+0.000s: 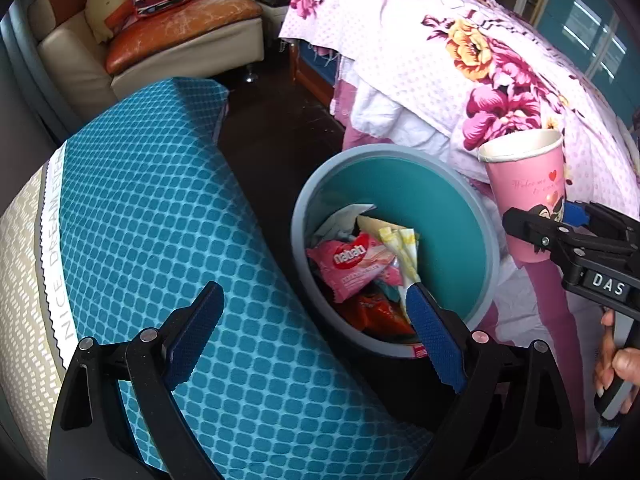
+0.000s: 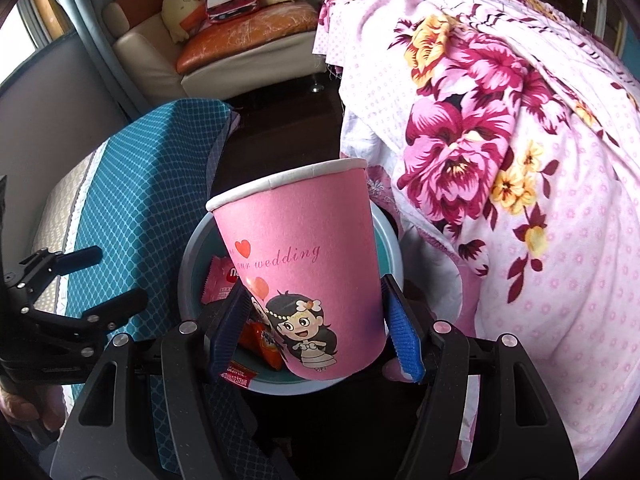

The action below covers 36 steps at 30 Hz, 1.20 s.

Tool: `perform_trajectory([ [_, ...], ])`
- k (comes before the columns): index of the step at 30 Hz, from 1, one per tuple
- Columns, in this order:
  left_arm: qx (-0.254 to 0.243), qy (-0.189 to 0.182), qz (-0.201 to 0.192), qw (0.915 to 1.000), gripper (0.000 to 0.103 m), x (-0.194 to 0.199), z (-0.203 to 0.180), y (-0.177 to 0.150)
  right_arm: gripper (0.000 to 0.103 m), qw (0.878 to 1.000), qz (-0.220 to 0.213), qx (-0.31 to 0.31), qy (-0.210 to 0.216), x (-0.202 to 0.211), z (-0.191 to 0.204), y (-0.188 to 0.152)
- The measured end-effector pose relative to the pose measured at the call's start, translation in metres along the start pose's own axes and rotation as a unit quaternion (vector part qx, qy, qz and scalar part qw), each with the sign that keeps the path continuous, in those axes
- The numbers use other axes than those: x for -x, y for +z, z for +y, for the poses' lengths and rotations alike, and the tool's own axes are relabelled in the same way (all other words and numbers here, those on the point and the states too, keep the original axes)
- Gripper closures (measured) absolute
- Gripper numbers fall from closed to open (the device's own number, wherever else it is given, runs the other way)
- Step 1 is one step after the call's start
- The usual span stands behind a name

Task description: Collect trash

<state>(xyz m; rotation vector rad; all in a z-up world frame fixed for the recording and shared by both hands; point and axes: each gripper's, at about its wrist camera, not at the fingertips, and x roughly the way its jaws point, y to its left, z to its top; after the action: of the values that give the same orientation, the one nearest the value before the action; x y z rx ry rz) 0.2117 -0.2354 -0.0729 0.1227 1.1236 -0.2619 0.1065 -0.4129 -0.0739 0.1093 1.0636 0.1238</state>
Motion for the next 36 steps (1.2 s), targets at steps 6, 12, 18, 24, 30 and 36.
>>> perform_trajectory([
  [6, 0.002, 0.008, 0.001, 1.0, 0.01, -0.001, 0.011, -0.005, 0.041, 0.999, 0.013, 0.021, -0.02, -0.011, 0.015, 0.002],
  [12, 0.013, 0.006, 0.001, 0.9999, 0.01, -0.001, 0.022, -0.007, 0.04, 0.998, 0.029, 0.042, -0.031, -0.021, 0.024, 0.005],
  [18, 0.018, 0.016, -0.004, 0.9997, 0.01, 0.001, 0.028, -0.012, 0.04, 0.997, 0.043, 0.054, -0.026, -0.03, 0.03, 0.009],
  [24, 0.037, 0.012, -0.003, 0.9992, 0.01, 0.005, 0.034, -0.02, 0.019, 0.998, 0.045, 0.042, -0.016, -0.025, 0.035, 0.007],
  [30, 0.049, 0.016, -0.002, 0.9987, 0.01, 0.018, 0.035, -0.031, 0.013, 0.998, 0.034, 0.056, -0.016, -0.002, 0.045, -0.005],
  [36, 0.064, 0.023, -0.006, 0.9977, 0.01, 0.038, 0.038, -0.043, 0.007, 0.997, -0.002, 0.075, -0.022, 0.035, 0.059, -0.019],
])
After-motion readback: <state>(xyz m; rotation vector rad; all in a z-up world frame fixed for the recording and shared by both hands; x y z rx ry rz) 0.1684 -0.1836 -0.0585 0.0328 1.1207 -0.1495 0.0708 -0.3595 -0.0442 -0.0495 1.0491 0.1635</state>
